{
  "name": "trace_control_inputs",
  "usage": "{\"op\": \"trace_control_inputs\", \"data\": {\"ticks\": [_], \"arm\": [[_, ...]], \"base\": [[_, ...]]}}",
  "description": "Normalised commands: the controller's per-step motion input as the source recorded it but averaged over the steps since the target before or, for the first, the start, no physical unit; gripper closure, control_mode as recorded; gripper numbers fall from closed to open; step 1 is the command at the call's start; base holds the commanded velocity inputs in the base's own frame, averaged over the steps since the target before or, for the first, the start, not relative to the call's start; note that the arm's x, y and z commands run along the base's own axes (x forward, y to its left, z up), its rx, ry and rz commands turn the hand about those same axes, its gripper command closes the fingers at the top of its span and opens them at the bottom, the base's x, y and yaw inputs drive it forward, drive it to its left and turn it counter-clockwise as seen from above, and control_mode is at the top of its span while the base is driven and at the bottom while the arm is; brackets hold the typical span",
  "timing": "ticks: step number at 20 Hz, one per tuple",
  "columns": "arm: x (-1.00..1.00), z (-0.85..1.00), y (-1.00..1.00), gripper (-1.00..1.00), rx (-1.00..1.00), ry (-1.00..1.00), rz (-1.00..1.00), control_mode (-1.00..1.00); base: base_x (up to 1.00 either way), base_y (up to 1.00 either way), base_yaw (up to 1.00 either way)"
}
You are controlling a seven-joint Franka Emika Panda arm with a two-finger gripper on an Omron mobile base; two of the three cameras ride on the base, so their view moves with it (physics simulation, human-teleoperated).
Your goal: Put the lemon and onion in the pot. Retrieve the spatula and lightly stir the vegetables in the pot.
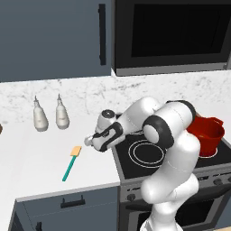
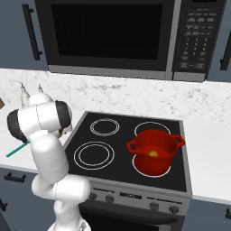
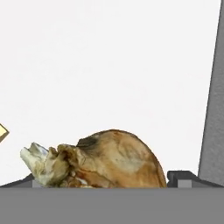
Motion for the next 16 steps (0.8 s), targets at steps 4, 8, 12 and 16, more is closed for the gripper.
{"op": "trace_control_inputs", "data": {"ticks": [4,8,12,16], "arm": [[0.06,-0.29,0.01,1.0,0.0,0.11,0.0,-1.0],[0.0,-0.07,0.0,1.0,0.0,0.05,0.0,-1.0],[-0.24,0.09,-0.04,1.0,0.0,-0.05,0.0,-1.0],[-0.7,0.64,-0.54,1.0,0.0,-0.13,-0.02,-1.0]], "base": [[0.0,0.0,0.0],[0.0,0.0,0.0],[0.0,0.0,0.0],[0.0,0.0,0.0]]}}
